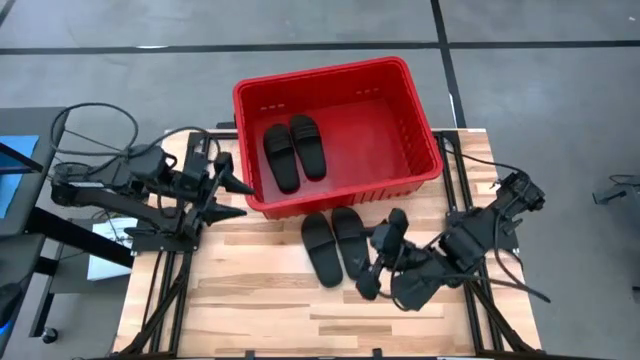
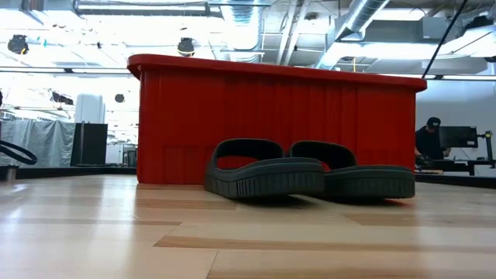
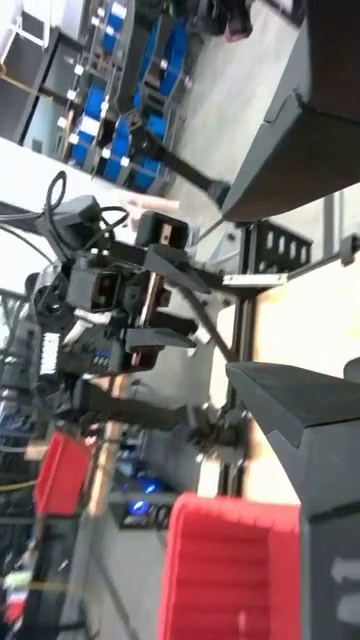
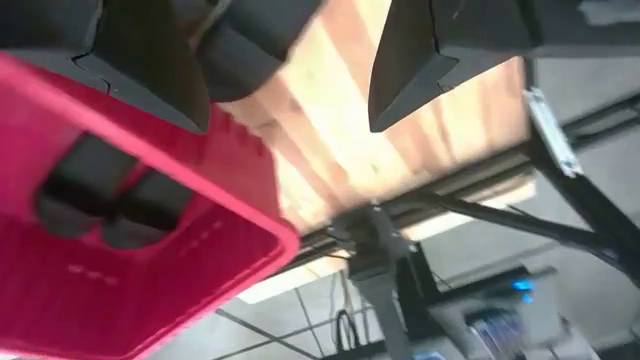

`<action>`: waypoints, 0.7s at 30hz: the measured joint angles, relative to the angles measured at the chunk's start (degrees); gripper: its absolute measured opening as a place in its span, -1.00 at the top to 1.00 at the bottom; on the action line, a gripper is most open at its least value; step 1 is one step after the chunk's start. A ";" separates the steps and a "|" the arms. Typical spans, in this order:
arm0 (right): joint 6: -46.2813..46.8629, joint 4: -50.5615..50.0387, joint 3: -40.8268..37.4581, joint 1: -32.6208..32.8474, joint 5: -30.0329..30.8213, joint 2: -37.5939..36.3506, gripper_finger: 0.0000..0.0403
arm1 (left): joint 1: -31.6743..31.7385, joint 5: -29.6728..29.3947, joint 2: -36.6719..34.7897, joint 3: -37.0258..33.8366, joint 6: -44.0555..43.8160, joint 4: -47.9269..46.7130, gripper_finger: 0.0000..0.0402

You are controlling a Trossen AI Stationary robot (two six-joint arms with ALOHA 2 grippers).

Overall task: Pick and place slides into bin
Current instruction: Put the black slides into the red bin

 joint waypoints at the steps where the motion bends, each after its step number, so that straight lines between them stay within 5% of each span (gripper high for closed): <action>1: 0.86 1.02 0.00 0.33 -0.02 0.24 -0.32 | -0.64 0.00 0.37 0.00 -0.27 -0.05 -0.16; 10: 0.74 0.54 0.00 1.13 -2.05 0.08 -0.32 | -3.75 0.61 4.79 -0.02 -1.45 0.59 -0.16; 21: -7.55 -19.19 0.02 1.27 -12.64 -4.41 -0.19 | -3.85 0.57 9.47 0.00 -1.93 10.26 -0.16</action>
